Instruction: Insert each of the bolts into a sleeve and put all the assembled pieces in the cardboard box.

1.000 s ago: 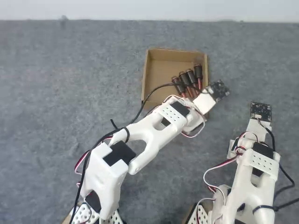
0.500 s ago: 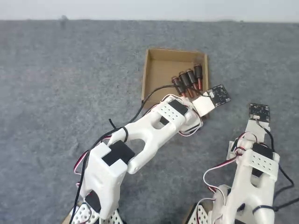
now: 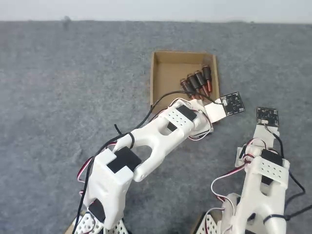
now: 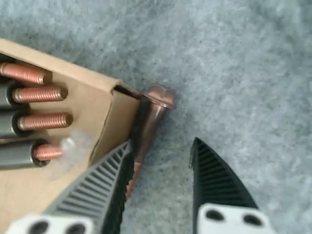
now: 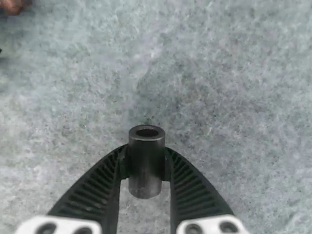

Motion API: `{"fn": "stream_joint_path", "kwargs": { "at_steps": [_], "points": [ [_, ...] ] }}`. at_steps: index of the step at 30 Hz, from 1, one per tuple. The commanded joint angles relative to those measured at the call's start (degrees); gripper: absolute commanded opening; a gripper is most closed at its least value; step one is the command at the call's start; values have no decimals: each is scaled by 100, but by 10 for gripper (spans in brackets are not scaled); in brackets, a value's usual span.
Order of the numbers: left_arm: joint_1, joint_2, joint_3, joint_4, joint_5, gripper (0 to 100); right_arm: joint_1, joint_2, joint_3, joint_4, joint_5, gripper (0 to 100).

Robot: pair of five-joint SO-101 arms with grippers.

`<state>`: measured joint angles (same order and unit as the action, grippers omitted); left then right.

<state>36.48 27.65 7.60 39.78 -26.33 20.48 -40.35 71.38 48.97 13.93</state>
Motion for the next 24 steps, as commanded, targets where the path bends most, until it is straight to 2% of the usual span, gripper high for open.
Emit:
{"fn": "stream_joint_path", "kwargs": {
  "at_steps": [1,9,15,19,24],
  "points": [
    [-70,-651,-426,-255,-79,184,-84,-189,-44,-92,70,6],
    [-44,-123,-690,-695,-70,182,-84,-189,-44,-92,70,6],
    [-70,325,-980,-651,-79,130,-84,-189,-44,-92,70,6],
    [-88,387,-1042,-343,-220,128,-84,-189,-44,-92,70,6],
    [-97,211,-1086,651,-492,130,-84,-189,-44,-92,70,6]
  ]
}}
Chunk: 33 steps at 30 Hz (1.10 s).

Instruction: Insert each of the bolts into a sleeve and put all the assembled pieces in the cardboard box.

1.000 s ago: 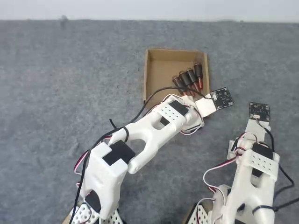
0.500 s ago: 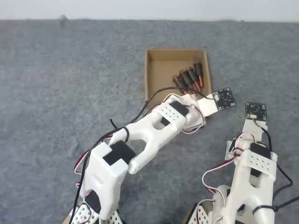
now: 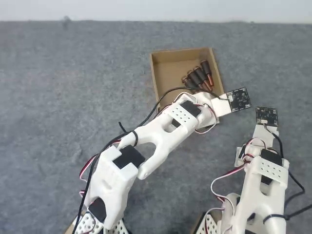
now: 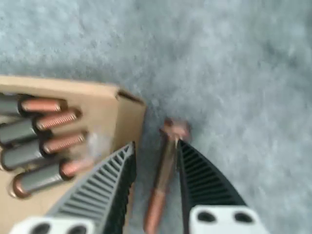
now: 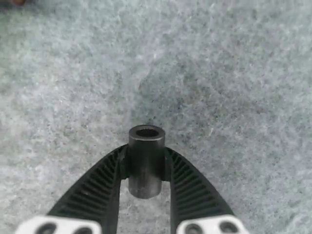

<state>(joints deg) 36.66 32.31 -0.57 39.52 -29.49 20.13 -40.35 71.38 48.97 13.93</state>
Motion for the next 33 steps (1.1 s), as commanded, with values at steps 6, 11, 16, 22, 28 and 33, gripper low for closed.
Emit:
{"fn": "stream_joint_path", "kwargs": {
  "at_steps": [6,11,16,22,28,33],
  "points": [
    [-114,-281,-268,835,-220,130,-57,-189,-44,-92,70,6],
    [18,-237,-277,809,-193,130,-57,-180,-44,-92,70,6],
    [202,-9,-523,571,-176,126,-57,-180,-44,-92,70,6],
    [141,501,-1437,1284,-176,126,-66,-180,-44,-92,70,6],
    [141,1090,-2404,2312,-176,126,-66,-180,-44,-92,70,6],
    [149,1371,-2905,2708,-193,50,-66,-180,-44,-92,70,6]
  ]
}}
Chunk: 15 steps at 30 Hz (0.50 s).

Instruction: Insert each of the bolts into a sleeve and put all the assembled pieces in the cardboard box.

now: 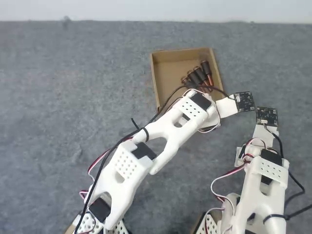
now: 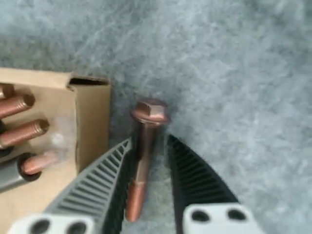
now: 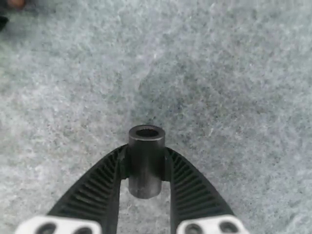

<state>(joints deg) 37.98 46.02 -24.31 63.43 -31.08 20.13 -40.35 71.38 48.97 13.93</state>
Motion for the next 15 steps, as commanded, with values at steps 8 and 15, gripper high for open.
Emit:
{"fn": "stream_joint_path", "kwargs": {
  "at_steps": [8,15],
  "points": [
    [141,0,-611,818,-26,37,-57,-180,-44,-101,79,6],
    [185,-9,-611,967,1029,10,-57,-180,-44,-101,211,6]
  ]
}}
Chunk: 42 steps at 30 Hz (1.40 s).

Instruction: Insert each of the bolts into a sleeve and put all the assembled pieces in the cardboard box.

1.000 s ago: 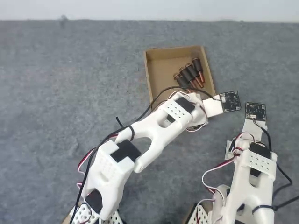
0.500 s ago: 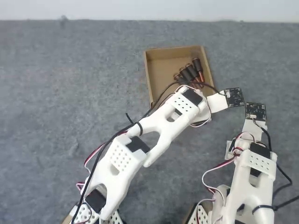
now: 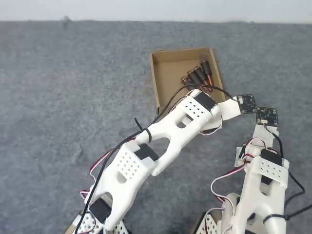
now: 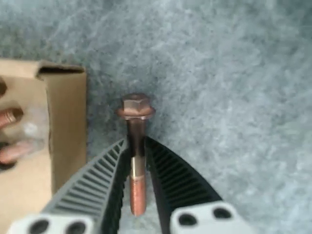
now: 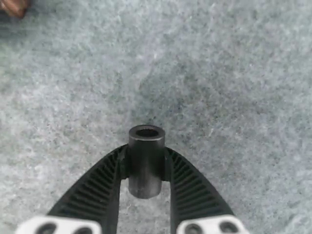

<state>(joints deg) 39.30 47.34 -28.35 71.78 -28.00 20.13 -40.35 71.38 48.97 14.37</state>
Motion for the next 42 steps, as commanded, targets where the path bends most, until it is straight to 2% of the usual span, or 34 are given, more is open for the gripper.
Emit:
{"fn": "stream_joint_path", "kwargs": {
  "at_steps": [1,7,19,26,32,38,42],
  "points": [
    [35,-141,-207,132,897,10,-57,-180,-44,-101,167,6],
    [44,-686,462,167,1679,10,-31,-180,-44,-101,167,6],
    [-290,-3024,3758,-1451,2479,11,-22,-180,-44,-101,176,6],
    [-501,-4026,5103,-1829,3051,12,-22,-180,-44,-84,185,6],
    [-677,-4563,5437,-2119,3077,24,-48,-180,-35,-75,185,6],
    [-246,-4738,5499,-2242,3077,156,-40,-180,-35,-66,185,6],
    [-193,-4229,5314,-2585,3059,137,-48,-180,-35,-57,185,6]
  ]
}}
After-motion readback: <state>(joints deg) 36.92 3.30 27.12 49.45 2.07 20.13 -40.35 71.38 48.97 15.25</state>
